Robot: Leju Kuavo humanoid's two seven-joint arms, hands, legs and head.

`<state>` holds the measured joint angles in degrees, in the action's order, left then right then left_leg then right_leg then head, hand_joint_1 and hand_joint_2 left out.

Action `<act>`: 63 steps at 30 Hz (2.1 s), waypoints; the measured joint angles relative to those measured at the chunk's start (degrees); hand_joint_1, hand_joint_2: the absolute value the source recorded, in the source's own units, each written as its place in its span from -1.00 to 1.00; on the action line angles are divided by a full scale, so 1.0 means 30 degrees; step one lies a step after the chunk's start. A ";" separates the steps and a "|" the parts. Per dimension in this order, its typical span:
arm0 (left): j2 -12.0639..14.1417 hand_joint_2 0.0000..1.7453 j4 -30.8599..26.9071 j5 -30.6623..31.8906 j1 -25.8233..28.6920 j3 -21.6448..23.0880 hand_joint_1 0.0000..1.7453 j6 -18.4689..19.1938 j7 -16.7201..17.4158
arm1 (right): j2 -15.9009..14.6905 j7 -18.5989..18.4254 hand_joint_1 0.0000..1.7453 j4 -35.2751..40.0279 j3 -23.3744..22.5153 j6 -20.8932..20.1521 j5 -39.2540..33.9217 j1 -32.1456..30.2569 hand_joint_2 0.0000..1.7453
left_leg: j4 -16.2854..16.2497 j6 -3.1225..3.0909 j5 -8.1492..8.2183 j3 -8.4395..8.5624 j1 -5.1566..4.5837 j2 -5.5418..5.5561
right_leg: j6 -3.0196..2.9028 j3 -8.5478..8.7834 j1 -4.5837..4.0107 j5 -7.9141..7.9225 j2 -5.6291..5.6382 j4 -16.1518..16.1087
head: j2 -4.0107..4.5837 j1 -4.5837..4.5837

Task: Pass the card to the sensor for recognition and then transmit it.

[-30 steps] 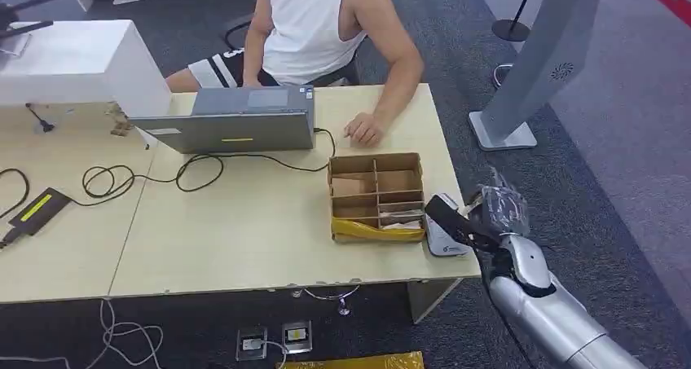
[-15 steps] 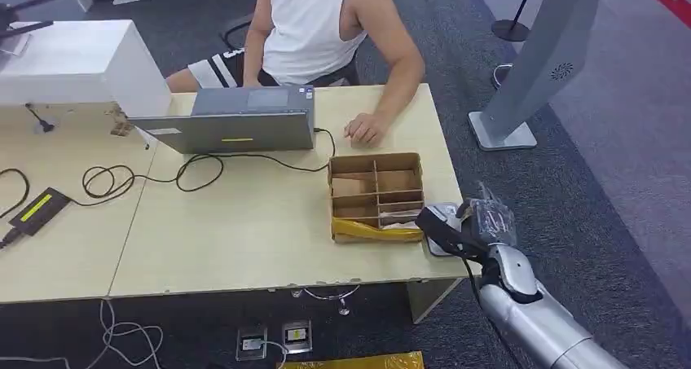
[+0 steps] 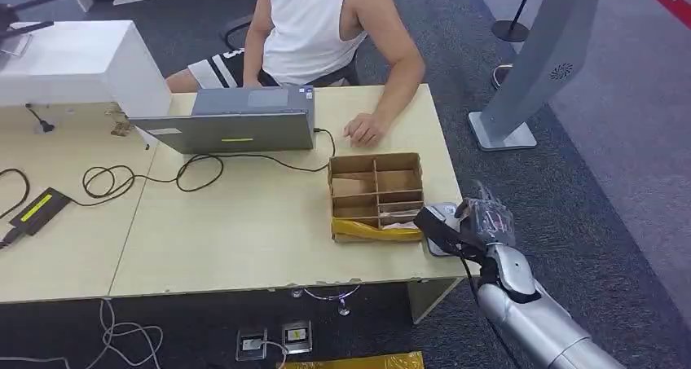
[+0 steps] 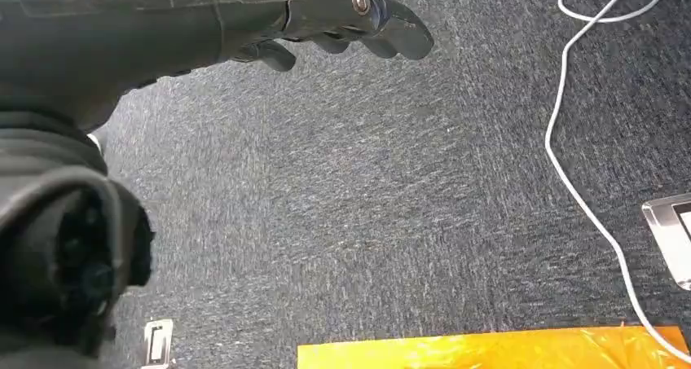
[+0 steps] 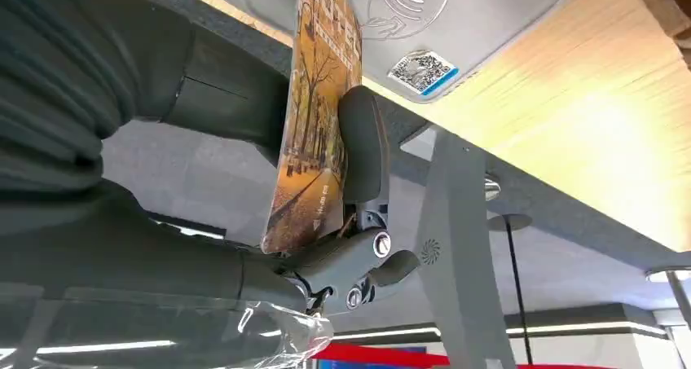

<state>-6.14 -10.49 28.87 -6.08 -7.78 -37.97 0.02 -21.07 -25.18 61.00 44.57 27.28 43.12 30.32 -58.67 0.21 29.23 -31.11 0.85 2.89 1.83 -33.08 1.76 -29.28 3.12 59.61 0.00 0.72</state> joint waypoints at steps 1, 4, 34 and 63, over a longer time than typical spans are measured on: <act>0.0000 -1.00 0.0000 -0.0007 0.0000 0.0000 -1.00 0.0000 0.0000 | 0.0007 0.0000 1.00 0.0000 0.0000 0.0000 0.0000 0.0000 1.00 | 0.0000 0.0000 0.0000 0.0000 0.0000 0.0000 | 0.0000 0.0000 0.0000 0.0000 0.0000 0.0000 | 0.0000 0.0007; 0.0007 -1.00 0.0000 -0.0007 -0.0001 0.0015 -1.00 0.0044 0.0029 | 0.0051 0.0058 1.00 -0.0051 0.0000 -0.0161 -0.0124 0.0001 1.00 | 0.0000 0.0000 0.0000 0.0003 0.0000 -0.0001 | 0.0000 0.0000 -0.0001 0.0000 0.0001 0.0000 | 0.0000 0.0007; 0.0117 -1.00 -0.0196 -0.0415 -0.0089 0.1509 -1.00 0.0138 0.0408 | -0.1304 -0.2179 1.00 0.2585 -0.0765 -0.0537 0.2651 0.1985 1.00 | -0.0003 0.0009 -0.0018 0.0017 -0.0006 -0.0016 | 0.0011 0.0008 0.0007 0.0023 0.0017 -0.0001 | 0.0000 0.0007; 0.0153 -1.00 -0.0604 -0.0823 -0.0532 0.3606 -1.00 0.0510 0.1217 | -0.0176 -0.1552 1.00 0.4839 0.1326 -0.5864 0.4343 0.8555 1.00 | 0.0001 0.0021 -0.0040 -0.0027 0.0012 0.0015 | 0.0003 0.0002 -0.0008 0.0030 -0.0001 0.0011 | 0.0000 0.0007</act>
<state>-5.68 -12.30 26.40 -7.68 3.04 -36.44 3.67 -21.60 -29.84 75.52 48.54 9.68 56.15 55.98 -58.67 0.28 29.11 -31.19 0.88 2.94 1.84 -33.08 1.74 -29.19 3.11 59.64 0.00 0.74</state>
